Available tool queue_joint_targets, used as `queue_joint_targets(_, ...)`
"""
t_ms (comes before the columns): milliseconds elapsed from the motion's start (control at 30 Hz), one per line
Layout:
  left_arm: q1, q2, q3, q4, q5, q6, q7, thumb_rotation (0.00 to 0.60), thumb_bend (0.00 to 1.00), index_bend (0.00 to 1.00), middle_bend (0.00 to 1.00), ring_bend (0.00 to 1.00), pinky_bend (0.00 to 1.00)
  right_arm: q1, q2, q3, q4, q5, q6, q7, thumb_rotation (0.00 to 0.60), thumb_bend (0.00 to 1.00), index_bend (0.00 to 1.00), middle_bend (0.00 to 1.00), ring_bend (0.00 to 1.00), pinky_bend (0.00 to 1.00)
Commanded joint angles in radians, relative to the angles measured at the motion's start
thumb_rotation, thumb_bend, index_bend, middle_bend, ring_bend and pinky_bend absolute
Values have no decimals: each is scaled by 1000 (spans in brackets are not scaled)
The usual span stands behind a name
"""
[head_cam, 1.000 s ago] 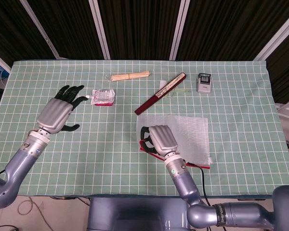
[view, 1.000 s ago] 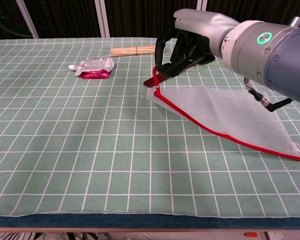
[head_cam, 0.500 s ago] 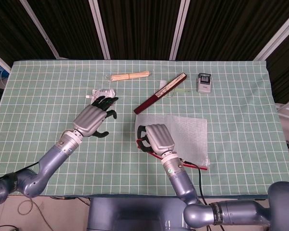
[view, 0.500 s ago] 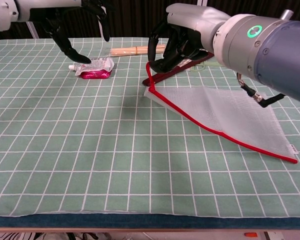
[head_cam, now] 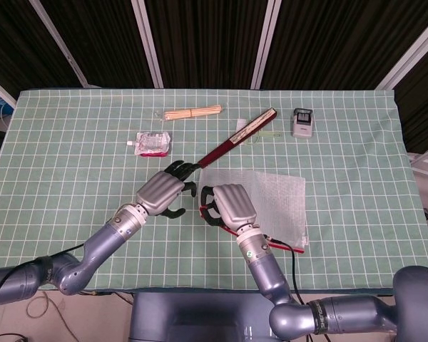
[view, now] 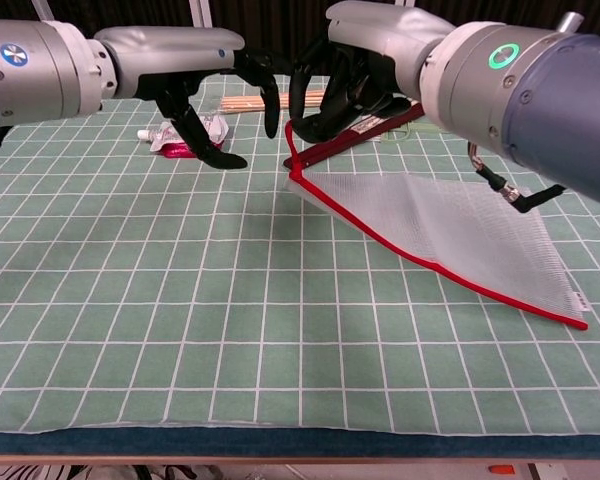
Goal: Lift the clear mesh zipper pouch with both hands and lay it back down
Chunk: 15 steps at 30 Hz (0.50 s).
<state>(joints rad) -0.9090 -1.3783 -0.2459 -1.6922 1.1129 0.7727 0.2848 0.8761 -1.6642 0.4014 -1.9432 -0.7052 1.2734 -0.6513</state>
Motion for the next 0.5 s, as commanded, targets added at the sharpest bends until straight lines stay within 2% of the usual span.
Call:
queue_joint_targets(33,-12,-19,7,2,-8,2,1,600,272,429,0,0,0,2,2,-1,-4,3,4,1,600,623,676,1000,1000,993)
queue_joint_targets(500,-51,-94,25,6,-57,25,27,600,321,460,0,0,0,9,18,-4,-24,12,22,13,600,625,683,1000,1000,993)
